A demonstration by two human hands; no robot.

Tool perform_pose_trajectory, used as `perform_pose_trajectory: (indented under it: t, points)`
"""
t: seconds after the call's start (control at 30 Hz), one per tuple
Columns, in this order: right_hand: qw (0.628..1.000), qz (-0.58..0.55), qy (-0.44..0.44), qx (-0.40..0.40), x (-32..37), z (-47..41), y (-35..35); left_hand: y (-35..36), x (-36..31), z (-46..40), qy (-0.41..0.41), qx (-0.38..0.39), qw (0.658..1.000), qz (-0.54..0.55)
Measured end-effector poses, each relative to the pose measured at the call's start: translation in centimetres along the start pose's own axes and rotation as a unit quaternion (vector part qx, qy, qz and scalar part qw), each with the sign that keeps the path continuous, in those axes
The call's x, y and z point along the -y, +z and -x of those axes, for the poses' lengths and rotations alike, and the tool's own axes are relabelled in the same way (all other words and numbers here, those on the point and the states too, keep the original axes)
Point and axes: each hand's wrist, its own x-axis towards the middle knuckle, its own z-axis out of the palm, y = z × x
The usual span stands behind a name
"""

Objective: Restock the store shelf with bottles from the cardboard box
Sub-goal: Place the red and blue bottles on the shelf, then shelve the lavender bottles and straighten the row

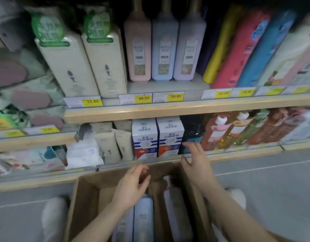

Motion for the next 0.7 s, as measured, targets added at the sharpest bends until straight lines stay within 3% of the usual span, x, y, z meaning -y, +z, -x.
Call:
perform_pose_trajectory:
  t: [0.13, 0.23, 0.33, 0.43, 0.57, 0.7]
  points:
    - [0.993, -0.012, 0.046, 0.106, -0.1, 4.5, 7.6, 0.8, 5.4, 5.3, -0.131, 0.022, 0.991, 0.011]
    - [0.977, 0.008, 0.093, 0.190, -0.3, 6.7, 12.7, 2.0, 8.3, 8.6, -0.183, 0.123, 0.975, -0.038]
    - [0.954, 0.046, 0.135, 0.264, -0.9, 8.6, 16.7, 3.6, 10.7, 10.8, -0.125, 0.192, 0.968, -0.101]
    - [0.932, 0.048, 0.172, 0.316, -1.5, 10.2, 19.6, 4.0, 12.6, 12.0, -0.151, 0.273, 0.946, -0.089]
    - [0.913, 0.052, 0.221, 0.340, -1.9, 11.4, 22.3, 4.4, 14.1, 12.8, -0.133, 0.282, 0.949, -0.044]
    - [0.909, 0.040, 0.277, 0.310, -1.8, 11.0, 24.3, 5.0, 14.9, 13.0, -0.118, 0.259, 0.958, -0.022]
